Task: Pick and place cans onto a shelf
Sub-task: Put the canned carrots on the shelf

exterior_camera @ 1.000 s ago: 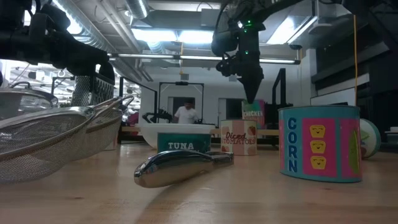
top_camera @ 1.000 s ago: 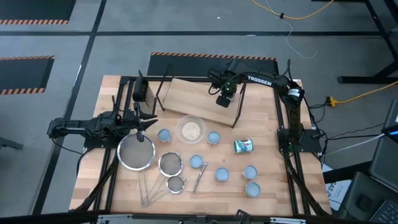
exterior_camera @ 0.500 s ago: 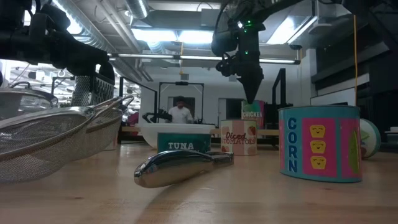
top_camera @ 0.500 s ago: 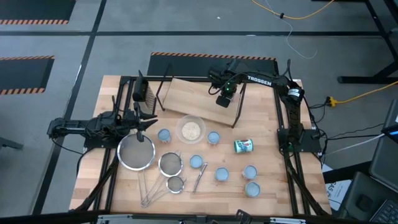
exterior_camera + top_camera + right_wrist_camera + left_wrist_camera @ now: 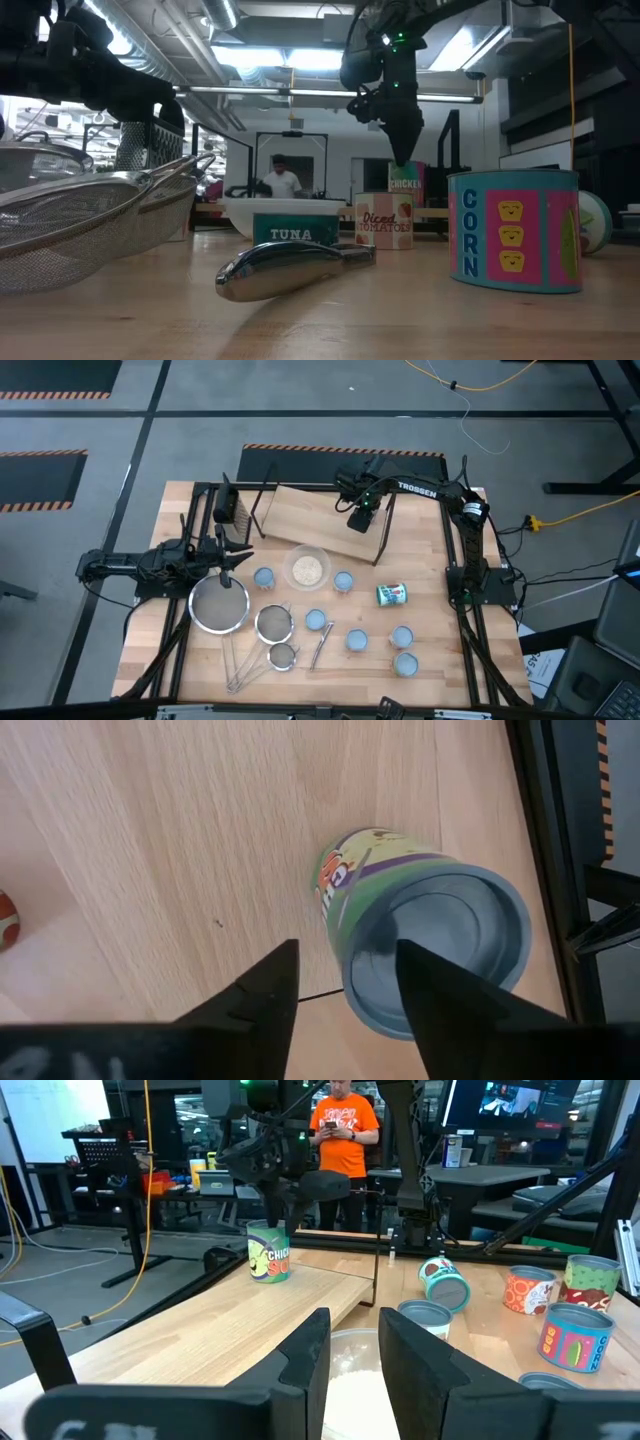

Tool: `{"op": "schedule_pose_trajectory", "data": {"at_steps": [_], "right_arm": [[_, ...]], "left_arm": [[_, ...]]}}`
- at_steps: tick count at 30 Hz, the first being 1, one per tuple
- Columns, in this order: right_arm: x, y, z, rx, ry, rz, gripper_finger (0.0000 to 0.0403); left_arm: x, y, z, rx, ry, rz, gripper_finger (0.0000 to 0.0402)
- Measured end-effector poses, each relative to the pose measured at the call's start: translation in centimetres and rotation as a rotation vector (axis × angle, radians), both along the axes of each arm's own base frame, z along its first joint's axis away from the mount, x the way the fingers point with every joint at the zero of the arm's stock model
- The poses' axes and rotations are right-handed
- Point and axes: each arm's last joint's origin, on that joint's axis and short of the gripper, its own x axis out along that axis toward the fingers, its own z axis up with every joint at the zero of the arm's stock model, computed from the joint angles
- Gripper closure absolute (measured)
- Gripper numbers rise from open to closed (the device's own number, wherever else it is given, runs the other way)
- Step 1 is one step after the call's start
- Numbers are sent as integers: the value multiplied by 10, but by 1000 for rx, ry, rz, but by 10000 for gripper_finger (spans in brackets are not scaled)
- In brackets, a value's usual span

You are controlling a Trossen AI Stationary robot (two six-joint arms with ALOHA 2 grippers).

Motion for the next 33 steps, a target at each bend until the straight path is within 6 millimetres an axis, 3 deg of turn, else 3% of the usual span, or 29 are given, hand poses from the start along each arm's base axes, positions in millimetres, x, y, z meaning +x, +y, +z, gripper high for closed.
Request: {"op": "schedule_pose_trajectory", "data": {"at_steps": [8, 16, 21, 27, 30, 33], "right_arm": [[-3, 1, 7, -9, -16, 0, 228], [-20, 24, 55, -69, -139, 29, 228], [-41, 56, 99, -118, -268, 61, 228], [-75, 111, 149, -169, -457, 138, 228], [-91, 138, 153, -216, -518, 153, 228], [-104, 160, 142, -211, -555, 133, 228]], "left_arm": [[0, 0, 0, 0, 0, 0, 319], [0, 0, 0, 0, 0, 0, 319], [0, 0, 0, -1, -1, 0, 319], [0, 0, 0, -2, -2, -1, 319], [0, 0, 0, -2, -2, -2, 319], [0, 0, 0, -3, -4, -3, 319]]}}
